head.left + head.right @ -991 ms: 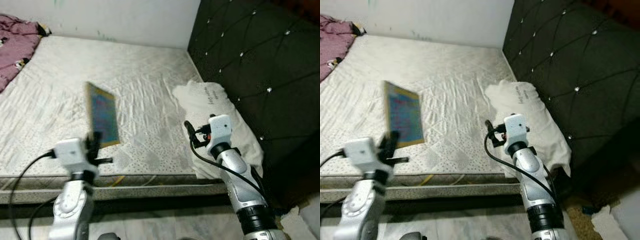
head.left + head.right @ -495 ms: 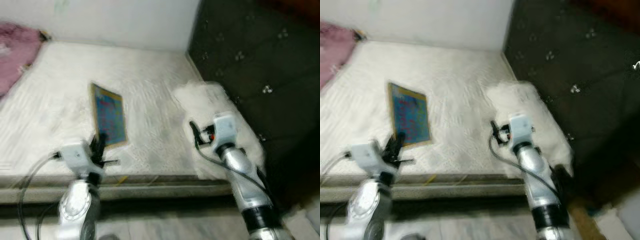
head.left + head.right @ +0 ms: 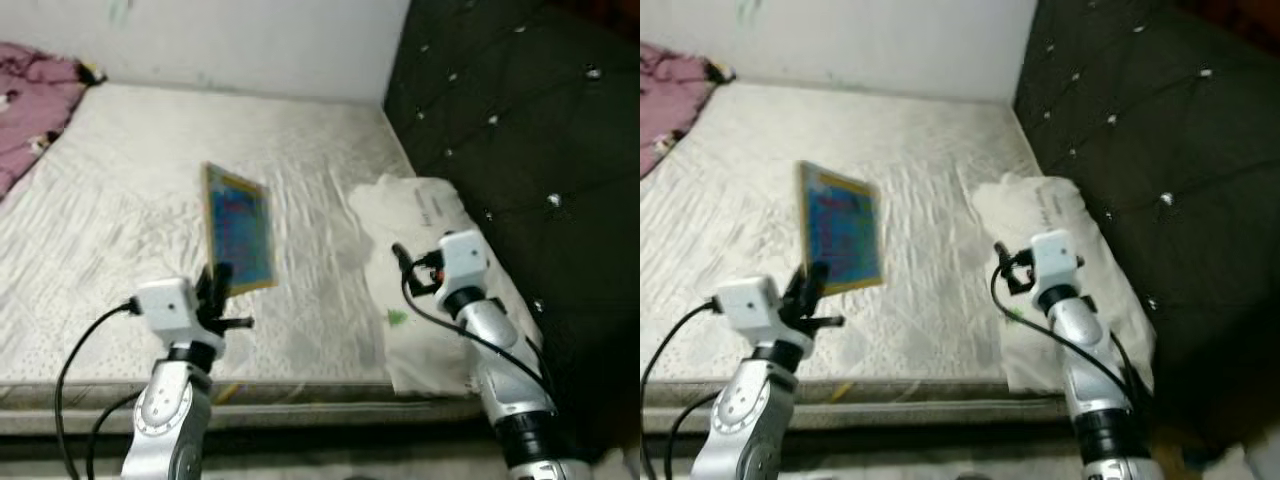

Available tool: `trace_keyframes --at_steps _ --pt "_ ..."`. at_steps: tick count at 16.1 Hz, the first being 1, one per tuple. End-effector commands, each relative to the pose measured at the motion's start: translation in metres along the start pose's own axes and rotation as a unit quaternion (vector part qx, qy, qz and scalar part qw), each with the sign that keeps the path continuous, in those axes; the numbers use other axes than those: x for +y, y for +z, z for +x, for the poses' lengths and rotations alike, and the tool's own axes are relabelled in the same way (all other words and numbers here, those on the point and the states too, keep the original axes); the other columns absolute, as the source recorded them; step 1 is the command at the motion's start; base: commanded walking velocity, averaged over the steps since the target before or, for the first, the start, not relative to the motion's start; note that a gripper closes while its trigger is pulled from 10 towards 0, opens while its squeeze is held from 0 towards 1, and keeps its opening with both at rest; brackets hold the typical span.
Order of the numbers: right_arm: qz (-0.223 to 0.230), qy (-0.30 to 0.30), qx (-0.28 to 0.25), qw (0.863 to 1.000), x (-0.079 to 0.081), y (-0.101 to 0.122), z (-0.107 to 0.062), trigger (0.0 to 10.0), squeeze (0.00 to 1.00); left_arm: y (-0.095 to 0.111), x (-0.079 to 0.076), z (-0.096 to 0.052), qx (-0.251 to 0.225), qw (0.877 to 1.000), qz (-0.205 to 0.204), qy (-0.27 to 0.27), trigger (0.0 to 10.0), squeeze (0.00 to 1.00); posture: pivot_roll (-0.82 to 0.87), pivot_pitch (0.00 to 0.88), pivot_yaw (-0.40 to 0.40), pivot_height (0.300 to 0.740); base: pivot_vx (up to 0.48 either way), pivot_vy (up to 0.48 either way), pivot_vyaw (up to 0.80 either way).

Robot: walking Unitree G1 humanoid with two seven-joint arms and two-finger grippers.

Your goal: Clean up the room

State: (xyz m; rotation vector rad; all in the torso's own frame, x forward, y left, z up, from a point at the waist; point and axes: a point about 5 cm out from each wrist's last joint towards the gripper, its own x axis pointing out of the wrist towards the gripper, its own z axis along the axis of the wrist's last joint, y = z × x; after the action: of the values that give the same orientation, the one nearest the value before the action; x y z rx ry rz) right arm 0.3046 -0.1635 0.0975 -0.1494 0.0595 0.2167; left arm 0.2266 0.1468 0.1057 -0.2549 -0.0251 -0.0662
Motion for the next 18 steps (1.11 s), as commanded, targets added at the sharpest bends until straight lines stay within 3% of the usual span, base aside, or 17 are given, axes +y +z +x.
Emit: trace_keyframes --at_steps 1,7,9,13,16,18 --pt "-0.001 0.012 -0.016 1.000 0.008 0.009 0.005 10.0 0.00 0.011 0.008 0.001 -0.022 1.000 0.011 0.018 10.0 0.00 0.04 0.008 -0.097 0.740 0.000 0.000 0.00" --pt "-0.001 0.012 -0.013 1.000 0.007 0.007 0.004 10.0 0.00 0.007 0.014 0.005 -0.017 0.998 0.015 0.051 10.0 0.00 0.04 0.005 -0.099 0.740 0.000 0.000 0.00" --pt "0.001 0.012 -0.011 1.000 0.005 0.007 0.002 10.0 0.00 0.006 0.018 0.010 -0.014 0.998 0.007 0.061 10.0 0.00 0.03 0.008 -0.102 0.740 0.000 0.000 -0.80" --pt "-0.010 0.010 -0.007 1.000 -0.003 0.007 -0.007 10.0 0.00 -0.001 0.023 0.028 0.012 0.993 -0.071 0.093 10.0 0.00 0.00 0.044 -0.111 0.740 0.000 0.000 0.00" --pt "-0.020 -0.002 0.001 1.000 -0.015 0.004 -0.016 10.0 0.00 -0.008 0.017 0.035 0.030 0.990 -0.095 0.099 10.0 0.00 -0.02 0.075 -0.110 0.740 0.000 0.000 0.00" --pt "-0.019 0.001 0.001 1.000 -0.014 0.005 -0.020 10.0 0.00 -0.010 0.013 0.034 0.036 0.988 -0.110 0.101 10.0 0.00 -0.03 0.088 -0.111 0.740 0.000 0.000 0.00"
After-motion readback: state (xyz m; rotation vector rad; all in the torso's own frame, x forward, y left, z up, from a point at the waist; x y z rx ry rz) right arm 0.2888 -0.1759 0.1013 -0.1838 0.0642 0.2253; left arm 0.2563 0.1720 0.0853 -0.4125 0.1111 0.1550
